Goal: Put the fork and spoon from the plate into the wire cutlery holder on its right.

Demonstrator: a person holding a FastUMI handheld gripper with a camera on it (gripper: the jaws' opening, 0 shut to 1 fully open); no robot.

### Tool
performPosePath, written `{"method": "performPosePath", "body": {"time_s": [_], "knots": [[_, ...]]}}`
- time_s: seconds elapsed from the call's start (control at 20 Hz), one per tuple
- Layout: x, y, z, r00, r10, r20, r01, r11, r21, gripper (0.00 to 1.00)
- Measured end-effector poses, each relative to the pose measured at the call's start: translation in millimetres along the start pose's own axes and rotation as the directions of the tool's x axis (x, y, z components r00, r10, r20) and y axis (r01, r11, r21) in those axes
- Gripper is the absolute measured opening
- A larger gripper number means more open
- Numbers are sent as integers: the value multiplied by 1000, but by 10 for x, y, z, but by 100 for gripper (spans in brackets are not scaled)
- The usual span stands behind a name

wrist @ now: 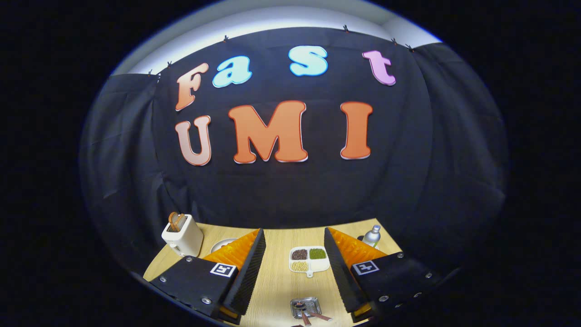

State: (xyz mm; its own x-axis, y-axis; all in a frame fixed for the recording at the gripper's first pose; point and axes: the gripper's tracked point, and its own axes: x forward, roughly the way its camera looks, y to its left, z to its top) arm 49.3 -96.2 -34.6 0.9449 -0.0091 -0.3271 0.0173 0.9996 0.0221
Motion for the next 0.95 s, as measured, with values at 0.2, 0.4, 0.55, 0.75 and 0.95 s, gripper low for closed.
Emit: {"method": "performPosePath", "body": {"time_s": [0.2, 0.4, 0.55, 0.75, 0.95], "knots": [[-163, 103, 404, 988, -4, 152, 4, 1000, -3, 82], [-291, 133, 683, 969, -12, 248, 10, 1000, 6, 85], [-353, 142, 854, 954, -22, 297, 18, 1000, 14, 87], [-505, 164, 1039, 935, -18, 355, 15, 1000, 12, 87], [-598, 206, 1163, 919, -16, 393, 18, 1000, -3, 87]]}}
